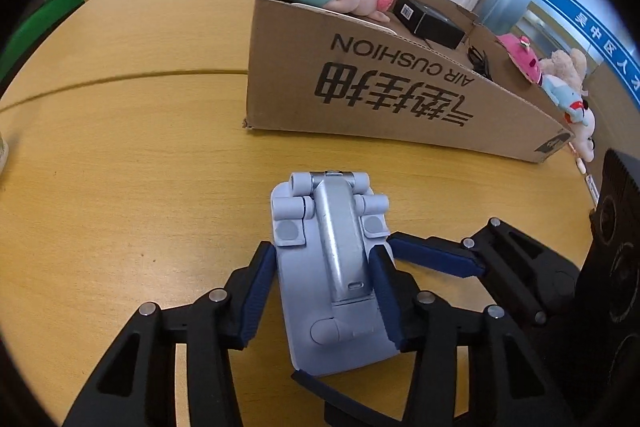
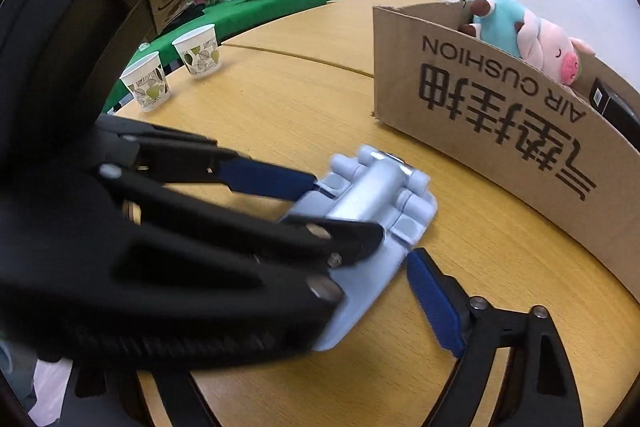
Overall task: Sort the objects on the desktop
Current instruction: 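Move the right tool to the white-grey phone stand and grasp it, then lift the phone stand and carry it over the cardboard box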
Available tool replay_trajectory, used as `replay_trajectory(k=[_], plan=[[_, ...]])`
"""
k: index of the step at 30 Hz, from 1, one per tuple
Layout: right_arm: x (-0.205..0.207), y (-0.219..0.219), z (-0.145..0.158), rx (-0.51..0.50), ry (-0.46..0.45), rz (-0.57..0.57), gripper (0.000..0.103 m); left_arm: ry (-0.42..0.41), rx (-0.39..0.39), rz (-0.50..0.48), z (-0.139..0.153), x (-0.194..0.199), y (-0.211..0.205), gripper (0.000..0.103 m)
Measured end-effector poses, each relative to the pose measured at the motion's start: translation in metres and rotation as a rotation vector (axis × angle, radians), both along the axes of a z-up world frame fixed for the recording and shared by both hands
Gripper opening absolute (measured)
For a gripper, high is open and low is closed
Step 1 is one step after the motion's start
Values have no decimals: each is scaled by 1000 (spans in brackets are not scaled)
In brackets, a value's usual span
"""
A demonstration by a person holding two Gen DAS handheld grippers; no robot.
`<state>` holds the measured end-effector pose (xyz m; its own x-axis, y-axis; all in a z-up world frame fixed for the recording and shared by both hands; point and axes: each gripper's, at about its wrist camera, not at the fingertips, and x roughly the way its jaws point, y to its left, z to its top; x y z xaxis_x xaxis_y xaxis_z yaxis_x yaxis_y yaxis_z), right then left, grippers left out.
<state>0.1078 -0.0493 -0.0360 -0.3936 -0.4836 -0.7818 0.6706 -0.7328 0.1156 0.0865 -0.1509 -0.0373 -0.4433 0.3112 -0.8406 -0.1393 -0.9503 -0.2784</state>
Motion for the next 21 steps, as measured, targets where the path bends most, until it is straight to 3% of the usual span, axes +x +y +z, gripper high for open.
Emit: replay_trajectory(k=[6,8,10,21], plan=[[6,9,2,-22,-3,-12,78,1,0,46,-1,2,7,46],[6,16,4,-38,-7,-30,63,3,-4,61,0,4,9,46],[1,26,5,-67,-40,-38,63,-2,-1,68,-1,4,13,46],[13,56,8,-95,-35,-67,61,-6,-10,63,4,12,46,45]])
